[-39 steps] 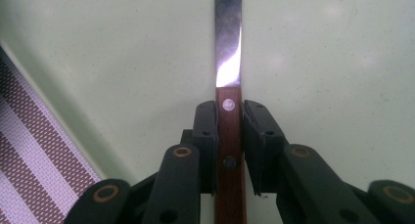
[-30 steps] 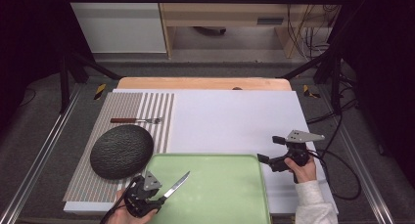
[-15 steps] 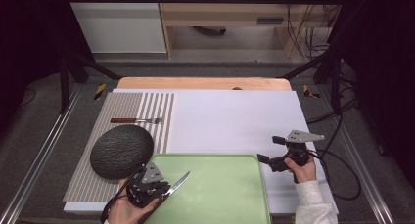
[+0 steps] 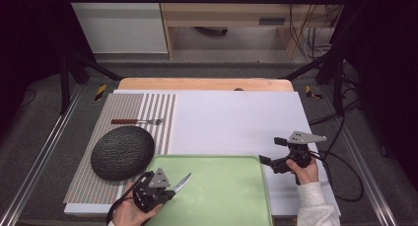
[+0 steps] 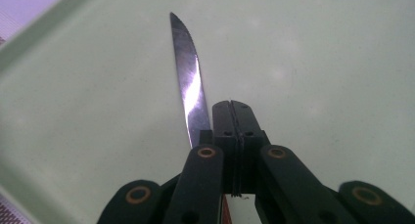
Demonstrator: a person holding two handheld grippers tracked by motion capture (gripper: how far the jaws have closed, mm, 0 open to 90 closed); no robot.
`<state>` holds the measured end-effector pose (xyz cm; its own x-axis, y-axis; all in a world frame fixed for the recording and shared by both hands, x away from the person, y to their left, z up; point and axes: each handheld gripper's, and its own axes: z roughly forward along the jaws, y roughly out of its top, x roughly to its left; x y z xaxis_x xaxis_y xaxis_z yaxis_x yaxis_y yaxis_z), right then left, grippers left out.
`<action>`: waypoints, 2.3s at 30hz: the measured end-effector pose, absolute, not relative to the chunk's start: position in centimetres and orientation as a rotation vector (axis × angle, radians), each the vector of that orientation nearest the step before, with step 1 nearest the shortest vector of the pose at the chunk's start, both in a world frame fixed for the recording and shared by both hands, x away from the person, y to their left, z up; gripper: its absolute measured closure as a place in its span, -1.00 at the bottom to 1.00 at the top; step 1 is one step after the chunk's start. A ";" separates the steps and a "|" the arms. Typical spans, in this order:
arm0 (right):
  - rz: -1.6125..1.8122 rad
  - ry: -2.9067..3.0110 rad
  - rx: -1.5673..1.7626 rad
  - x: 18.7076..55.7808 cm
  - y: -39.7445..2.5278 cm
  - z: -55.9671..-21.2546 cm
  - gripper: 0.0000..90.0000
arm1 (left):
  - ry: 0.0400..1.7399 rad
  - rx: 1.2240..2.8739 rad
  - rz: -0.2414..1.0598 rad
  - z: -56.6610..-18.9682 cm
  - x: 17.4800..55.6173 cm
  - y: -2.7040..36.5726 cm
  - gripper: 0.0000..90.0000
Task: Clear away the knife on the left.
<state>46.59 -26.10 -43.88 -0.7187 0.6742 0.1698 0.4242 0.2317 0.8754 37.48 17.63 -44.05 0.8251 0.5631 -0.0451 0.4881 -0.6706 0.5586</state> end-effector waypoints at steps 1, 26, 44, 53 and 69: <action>1.483 2.262 1.033 46.6 -26.1 -43.9 -0.99 | 0.763 2.447 0.170 -44.1 37.4 17.6 1.00; 1.484 2.262 1.034 46.6 -26.1 -43.9 -0.99 | 0.750 2.503 0.158 -45.1 37.0 17.9 1.00; 1.485 2.259 1.034 46.6 -26.1 -43.9 -0.99 | 0.809 2.491 0.203 -45.2 36.9 18.7 1.00; 1.483 2.263 1.034 46.5 -26.0 -43.9 -0.99 | 0.846 2.479 0.223 -45.1 37.0 19.4 1.00; 1.483 2.264 1.033 46.6 -26.0 -43.9 -0.99 | 0.886 2.466 0.261 -45.2 36.9 20.1 1.00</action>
